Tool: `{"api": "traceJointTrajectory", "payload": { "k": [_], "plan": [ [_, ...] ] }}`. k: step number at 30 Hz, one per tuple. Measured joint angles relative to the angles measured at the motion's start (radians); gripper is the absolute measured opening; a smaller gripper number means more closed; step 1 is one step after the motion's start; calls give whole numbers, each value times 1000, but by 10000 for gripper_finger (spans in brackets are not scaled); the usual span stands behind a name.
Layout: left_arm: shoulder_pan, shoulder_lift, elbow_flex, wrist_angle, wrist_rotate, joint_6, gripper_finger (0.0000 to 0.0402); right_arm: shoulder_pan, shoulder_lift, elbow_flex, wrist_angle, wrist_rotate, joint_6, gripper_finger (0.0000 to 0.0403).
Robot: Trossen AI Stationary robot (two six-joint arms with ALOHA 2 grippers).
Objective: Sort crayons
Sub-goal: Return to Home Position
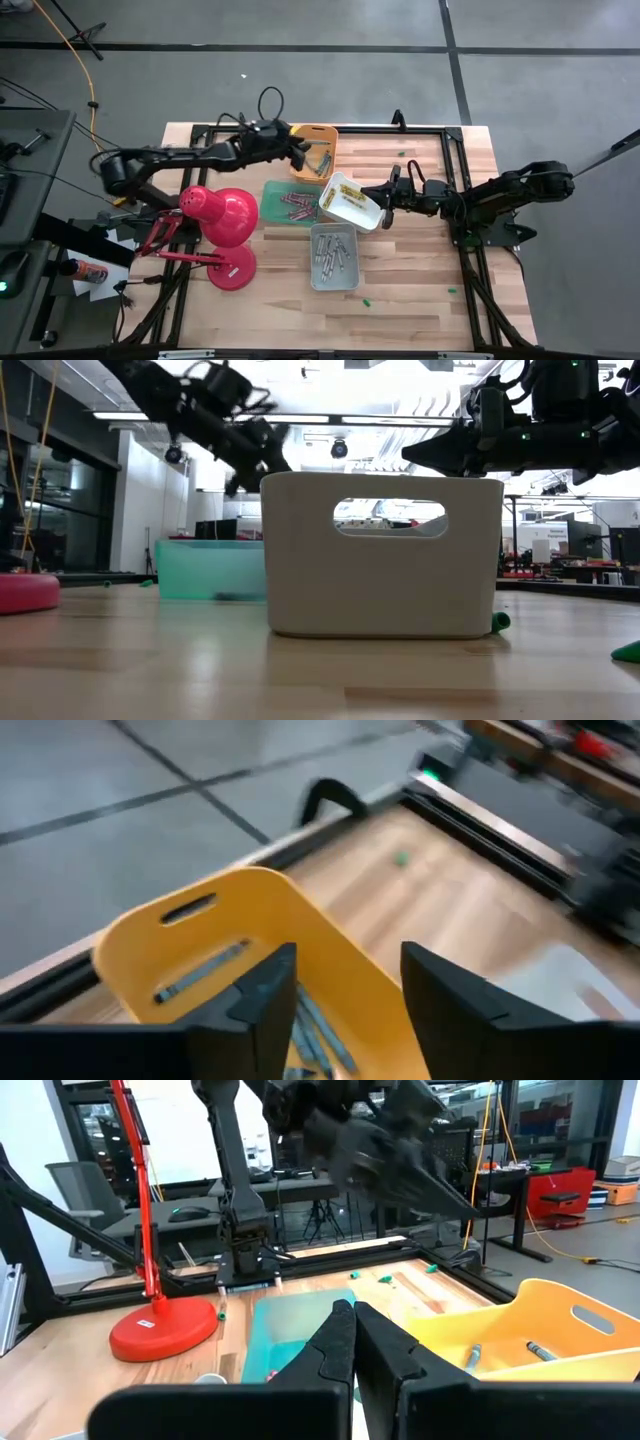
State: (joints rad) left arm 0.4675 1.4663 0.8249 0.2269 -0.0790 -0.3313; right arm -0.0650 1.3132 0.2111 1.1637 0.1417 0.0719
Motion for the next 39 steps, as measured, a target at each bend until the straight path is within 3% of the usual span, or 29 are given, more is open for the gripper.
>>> {"api": "traceJointTrajectory", "payload": {
  "k": [3, 5, 13, 16, 18, 23, 31, 39],
  "plan": [
    [-21, -83, -24, -63, 70, 82, 175, 0, 0, 0, 0, 0, 1, 0],
    [-57, -124, -97, 6, 69, 123, 175, 0, 0, 0, 0, 0, 2, 0],
    [-193, -105, -581, 899, 86, 227, 144, 0, 0, 0, 0, -3, 30, 0],
    [-220, -103, -694, 1125, 171, 235, 117, 0, 0, 0, 0, -3, 23, 0],
    [-242, -111, -744, 1189, 185, 218, 89, 0, 0, 0, 0, -3, 15, 0],
    [-294, -146, -808, 1159, 149, 236, 9, 0, 0, 0, -8, -3, 7, 0],
    [-409, -274, -815, 905, 114, 241, 1, 0, 0, 0, -44, -3, 7, 0],
    [-491, -635, -814, 578, 54, 290, 0, 0, 0, 0, -90, -3, 24, 0]
  ]
}}
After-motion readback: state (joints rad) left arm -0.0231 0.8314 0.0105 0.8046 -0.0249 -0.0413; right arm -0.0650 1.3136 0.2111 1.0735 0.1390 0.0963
